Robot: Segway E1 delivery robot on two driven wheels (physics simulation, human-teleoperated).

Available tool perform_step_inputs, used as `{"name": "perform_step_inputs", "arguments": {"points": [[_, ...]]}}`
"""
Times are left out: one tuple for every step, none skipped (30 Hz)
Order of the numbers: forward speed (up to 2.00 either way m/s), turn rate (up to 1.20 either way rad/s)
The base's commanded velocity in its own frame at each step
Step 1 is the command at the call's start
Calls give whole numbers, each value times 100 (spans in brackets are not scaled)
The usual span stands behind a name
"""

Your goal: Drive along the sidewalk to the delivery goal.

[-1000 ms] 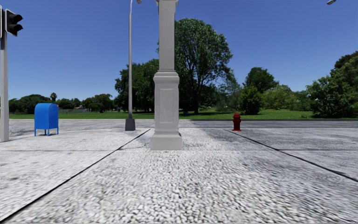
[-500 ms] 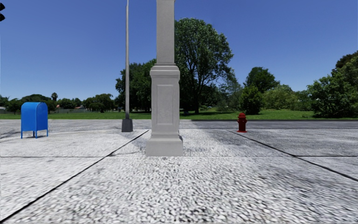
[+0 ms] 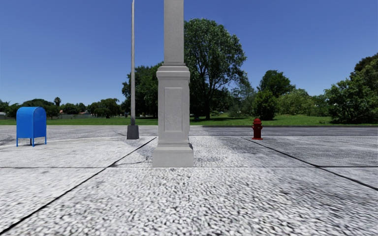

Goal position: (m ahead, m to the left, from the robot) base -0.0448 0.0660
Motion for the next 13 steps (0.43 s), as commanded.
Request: {"name": "perform_step_inputs", "arguments": {"points": [[0,0],[0,0],[0,0],[0,0],[0,0],[0,0],[0,0],[0,0],[0,0],[0,0],[0,0],[0,0],[0,0]]}}
